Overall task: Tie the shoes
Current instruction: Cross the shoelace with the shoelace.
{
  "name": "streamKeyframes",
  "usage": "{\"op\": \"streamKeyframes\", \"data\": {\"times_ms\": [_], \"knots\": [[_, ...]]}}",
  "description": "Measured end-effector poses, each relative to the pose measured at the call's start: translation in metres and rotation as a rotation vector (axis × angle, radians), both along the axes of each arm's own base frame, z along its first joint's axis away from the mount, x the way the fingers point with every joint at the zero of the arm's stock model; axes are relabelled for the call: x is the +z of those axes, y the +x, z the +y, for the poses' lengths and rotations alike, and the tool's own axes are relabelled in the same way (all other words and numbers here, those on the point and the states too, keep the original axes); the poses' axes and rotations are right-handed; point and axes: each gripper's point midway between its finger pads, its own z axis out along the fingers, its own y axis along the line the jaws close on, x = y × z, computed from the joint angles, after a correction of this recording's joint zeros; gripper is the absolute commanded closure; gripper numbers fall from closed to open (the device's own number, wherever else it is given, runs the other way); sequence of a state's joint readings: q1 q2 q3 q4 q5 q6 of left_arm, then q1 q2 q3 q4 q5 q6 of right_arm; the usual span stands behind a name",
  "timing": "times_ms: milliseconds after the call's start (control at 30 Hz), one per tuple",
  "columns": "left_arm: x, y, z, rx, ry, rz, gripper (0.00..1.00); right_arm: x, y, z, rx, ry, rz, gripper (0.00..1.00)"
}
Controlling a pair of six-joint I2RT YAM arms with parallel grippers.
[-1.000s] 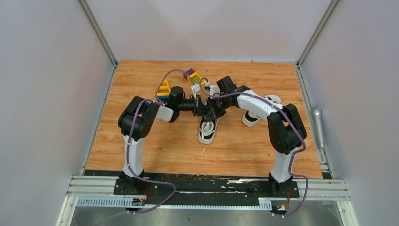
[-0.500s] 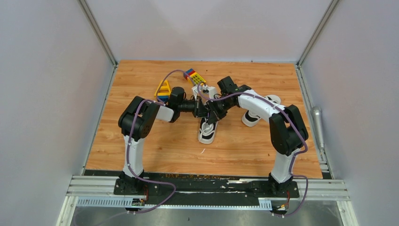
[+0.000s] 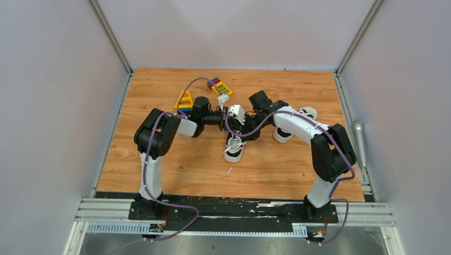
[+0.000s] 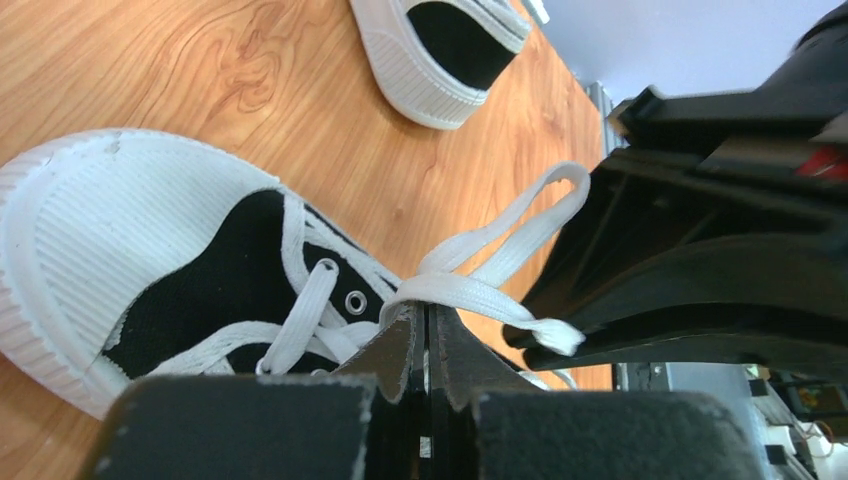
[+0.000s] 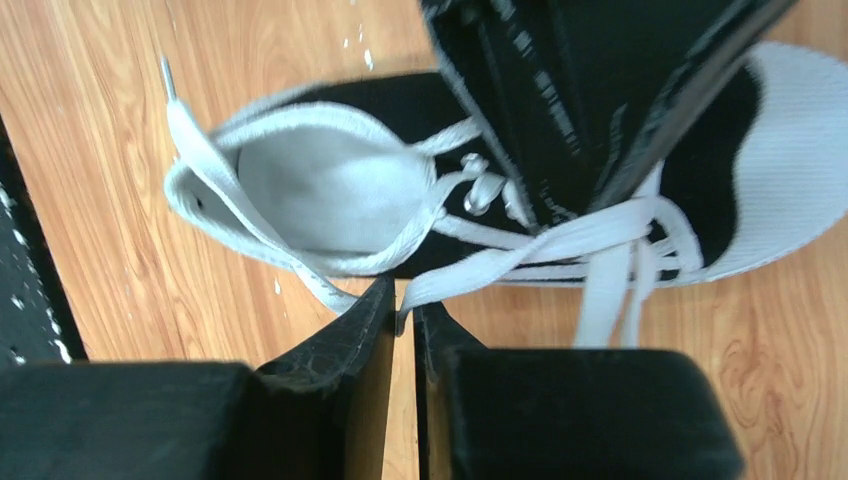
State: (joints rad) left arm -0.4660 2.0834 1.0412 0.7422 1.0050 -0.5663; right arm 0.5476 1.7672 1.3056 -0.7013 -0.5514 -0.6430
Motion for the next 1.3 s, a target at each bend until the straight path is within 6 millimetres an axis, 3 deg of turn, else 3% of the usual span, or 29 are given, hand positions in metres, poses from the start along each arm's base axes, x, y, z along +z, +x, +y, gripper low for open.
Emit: {"op": "streamKeyframes", "data": {"times_ms": [167,367,600,767,1133,1300], "knots": [[0.008,-0.001,-0.003,-0.007,-0.033,0.013,1.00,-0.020,-0.011,-0.016,0.046,-0.058,-0.007,0.75],[0.010,-0.002,-0.004,-0.014,-0.045,0.027,1.00,-0.022,0.000,-0.026,0.013,-0.081,-0.029,0.65],[0.010,-0.001,0.000,-0.021,-0.045,0.016,1.00,-0.020,0.015,-0.045,-0.041,-0.081,-0.037,0.54],[-0.001,-0.003,0.009,-0.043,-0.011,0.006,1.00,-0.006,0.021,-0.053,-0.053,-0.026,-0.057,0.48],[-0.005,-0.006,0.014,-0.059,0.024,-0.021,1.00,0.002,0.028,-0.061,-0.029,0.051,-0.070,0.47],[0.001,-0.009,0.015,-0.100,0.027,-0.051,1.00,0.008,0.030,-0.052,-0.048,0.135,-0.030,0.48]]}}
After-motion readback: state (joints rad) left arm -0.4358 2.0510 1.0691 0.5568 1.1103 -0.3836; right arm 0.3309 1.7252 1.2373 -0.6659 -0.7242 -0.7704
